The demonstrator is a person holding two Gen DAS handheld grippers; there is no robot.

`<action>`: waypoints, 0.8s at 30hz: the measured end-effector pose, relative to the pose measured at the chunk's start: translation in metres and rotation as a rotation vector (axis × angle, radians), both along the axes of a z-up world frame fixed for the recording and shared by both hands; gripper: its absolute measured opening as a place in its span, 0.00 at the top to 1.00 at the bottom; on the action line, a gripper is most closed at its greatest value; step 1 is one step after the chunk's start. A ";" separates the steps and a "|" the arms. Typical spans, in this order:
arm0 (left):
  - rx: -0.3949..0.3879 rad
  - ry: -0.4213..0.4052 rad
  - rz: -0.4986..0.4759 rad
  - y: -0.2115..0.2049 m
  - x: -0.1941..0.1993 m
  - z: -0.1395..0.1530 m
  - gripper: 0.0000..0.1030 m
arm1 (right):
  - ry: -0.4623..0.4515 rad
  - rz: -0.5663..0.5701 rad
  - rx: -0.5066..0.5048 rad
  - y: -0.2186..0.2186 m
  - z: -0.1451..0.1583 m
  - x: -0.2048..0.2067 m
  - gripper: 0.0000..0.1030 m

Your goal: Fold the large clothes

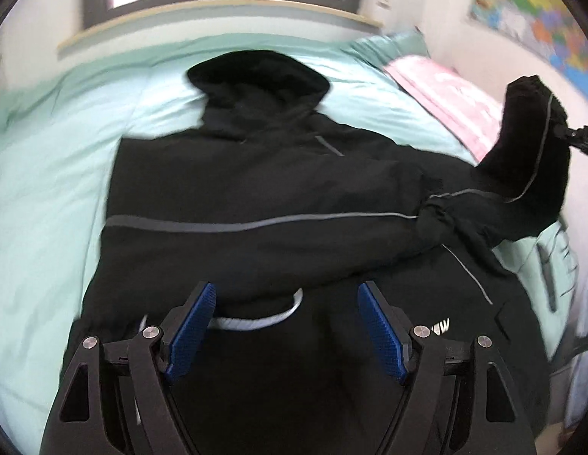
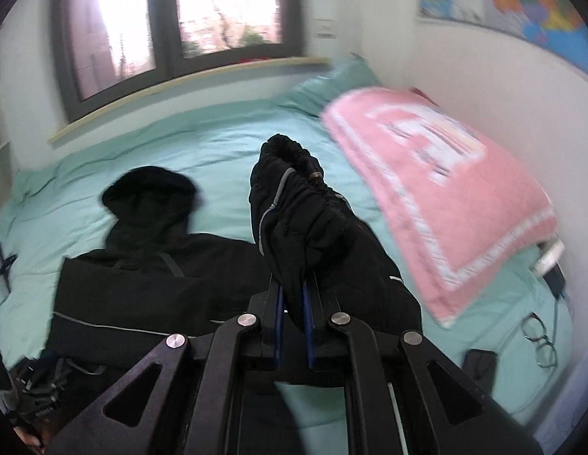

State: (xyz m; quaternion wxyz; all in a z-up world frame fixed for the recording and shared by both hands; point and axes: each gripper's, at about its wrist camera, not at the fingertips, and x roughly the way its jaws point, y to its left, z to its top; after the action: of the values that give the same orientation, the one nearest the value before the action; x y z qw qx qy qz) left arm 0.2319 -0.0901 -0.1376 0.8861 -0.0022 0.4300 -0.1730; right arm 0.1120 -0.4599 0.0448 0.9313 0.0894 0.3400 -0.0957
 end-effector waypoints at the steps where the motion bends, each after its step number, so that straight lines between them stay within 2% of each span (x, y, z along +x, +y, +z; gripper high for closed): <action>1: -0.018 0.004 0.015 0.012 -0.007 -0.001 0.24 | -0.006 0.031 0.002 0.024 0.006 0.005 0.89; 6: -0.021 -0.011 0.092 0.064 -0.037 -0.005 0.24 | -0.041 0.172 0.027 0.107 0.014 0.027 0.89; 9: -0.061 0.014 0.114 0.093 -0.056 -0.008 0.24 | -0.043 0.276 0.053 0.159 0.007 0.041 0.89; 12: -0.065 -0.004 0.123 0.112 -0.067 -0.010 0.24 | -0.029 0.376 0.077 0.212 -0.009 0.056 0.89; 15: -0.041 0.003 0.151 0.121 -0.067 -0.023 0.24 | 0.027 0.452 0.108 0.260 -0.034 0.074 0.89; 18: -0.082 0.033 0.153 0.123 -0.063 -0.041 0.24 | 0.090 0.510 0.109 0.303 -0.068 0.092 0.89; 19: -0.073 0.036 0.155 0.122 -0.061 -0.046 0.24 | 0.114 0.531 0.105 0.321 -0.085 0.099 0.89; 22: -0.011 0.034 0.149 0.112 -0.063 -0.055 0.24 | 0.155 0.523 0.080 0.350 -0.128 0.117 0.88; 24: -0.006 0.031 0.119 0.108 -0.065 -0.055 0.24 | 0.187 0.523 0.073 0.364 -0.152 0.123 0.86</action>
State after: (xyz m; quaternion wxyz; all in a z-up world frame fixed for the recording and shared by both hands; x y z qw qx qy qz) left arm 0.1670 0.0174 -0.1922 0.8881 -0.0330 0.4422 -0.1213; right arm 0.2345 -0.0957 -0.1069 0.8851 0.0228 0.4392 0.1524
